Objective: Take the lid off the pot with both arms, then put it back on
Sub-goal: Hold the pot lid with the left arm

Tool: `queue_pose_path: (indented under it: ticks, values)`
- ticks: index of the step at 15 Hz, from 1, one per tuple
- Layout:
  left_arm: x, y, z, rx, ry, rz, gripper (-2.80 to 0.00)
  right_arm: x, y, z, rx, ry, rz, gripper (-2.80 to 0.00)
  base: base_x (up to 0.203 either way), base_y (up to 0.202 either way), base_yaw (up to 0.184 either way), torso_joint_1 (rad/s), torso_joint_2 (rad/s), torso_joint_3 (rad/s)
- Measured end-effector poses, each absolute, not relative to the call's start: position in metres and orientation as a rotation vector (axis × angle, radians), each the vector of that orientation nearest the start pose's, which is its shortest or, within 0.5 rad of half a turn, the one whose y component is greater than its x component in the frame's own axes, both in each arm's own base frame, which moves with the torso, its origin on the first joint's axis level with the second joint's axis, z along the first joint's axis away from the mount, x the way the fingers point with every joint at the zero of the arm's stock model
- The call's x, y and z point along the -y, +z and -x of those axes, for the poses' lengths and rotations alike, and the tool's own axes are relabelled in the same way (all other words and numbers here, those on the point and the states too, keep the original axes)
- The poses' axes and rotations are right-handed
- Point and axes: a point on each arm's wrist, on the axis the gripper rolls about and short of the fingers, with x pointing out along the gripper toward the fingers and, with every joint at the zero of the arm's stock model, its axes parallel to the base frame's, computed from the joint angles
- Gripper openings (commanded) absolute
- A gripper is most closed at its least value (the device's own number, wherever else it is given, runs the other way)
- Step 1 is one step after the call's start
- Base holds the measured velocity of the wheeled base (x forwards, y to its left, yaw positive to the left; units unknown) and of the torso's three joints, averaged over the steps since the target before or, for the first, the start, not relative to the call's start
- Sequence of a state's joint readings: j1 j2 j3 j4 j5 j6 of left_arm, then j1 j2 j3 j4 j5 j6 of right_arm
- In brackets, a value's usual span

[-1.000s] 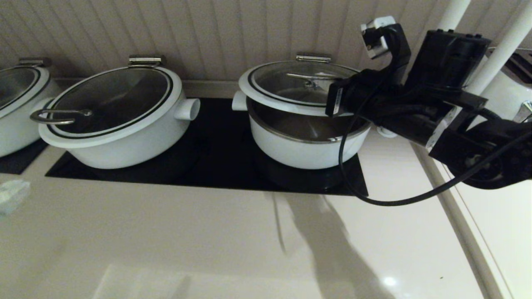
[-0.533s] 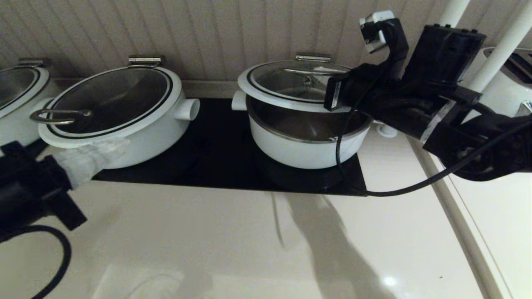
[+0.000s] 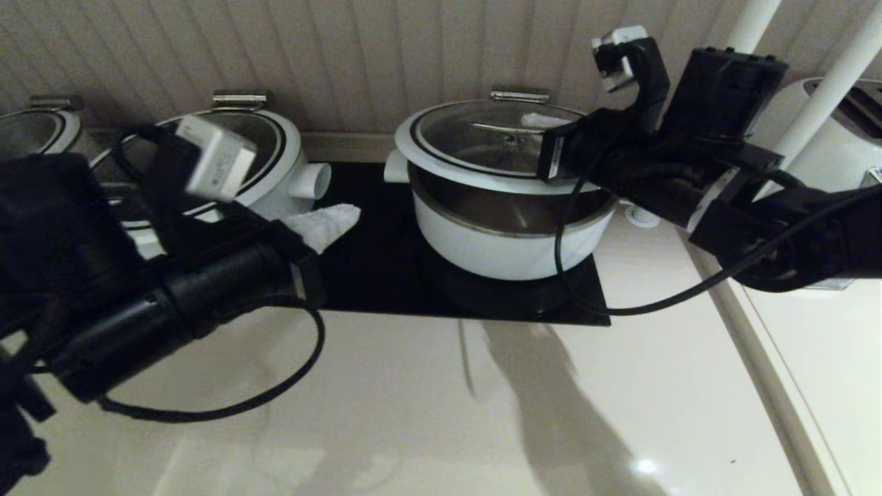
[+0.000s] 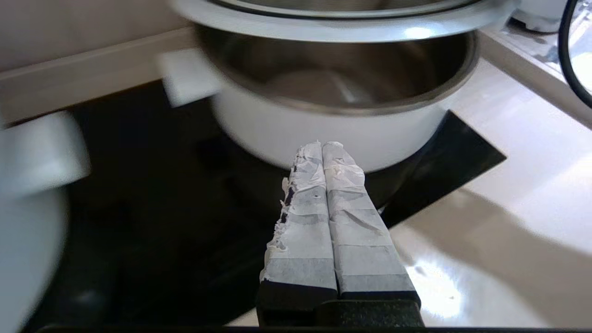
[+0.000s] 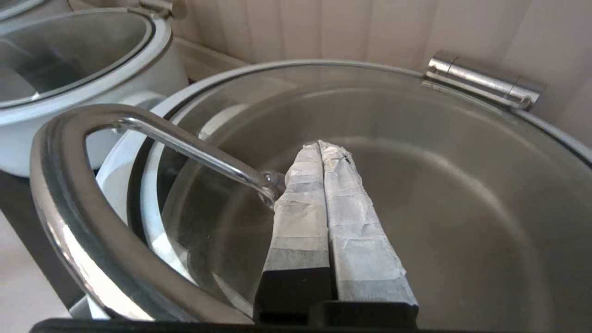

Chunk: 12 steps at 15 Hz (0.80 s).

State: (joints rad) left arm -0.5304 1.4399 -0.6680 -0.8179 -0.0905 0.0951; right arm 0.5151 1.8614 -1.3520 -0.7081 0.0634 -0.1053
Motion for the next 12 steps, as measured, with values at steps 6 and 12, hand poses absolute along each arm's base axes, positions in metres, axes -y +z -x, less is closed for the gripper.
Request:
queue_pose_path:
  ticks: [6, 12]
  values:
    - [0.173, 0.214, -0.247, 0.076, -0.648, -0.076, -2.8, -0.186, 0.295, -0.334, 0.24, 0.554, 0.054, -2.8, 0.0, 0.0, 0.0, 0.0, 0.0, 0.0]
    - [0.196, 0.212, -0.276, 0.093, -0.652, -0.07, -2.8, -0.186, 0.296, -0.334, 0.244, 0.55, 0.055, -2.8, 0.0, 0.0, 0.0, 0.0, 0.0, 0.0]
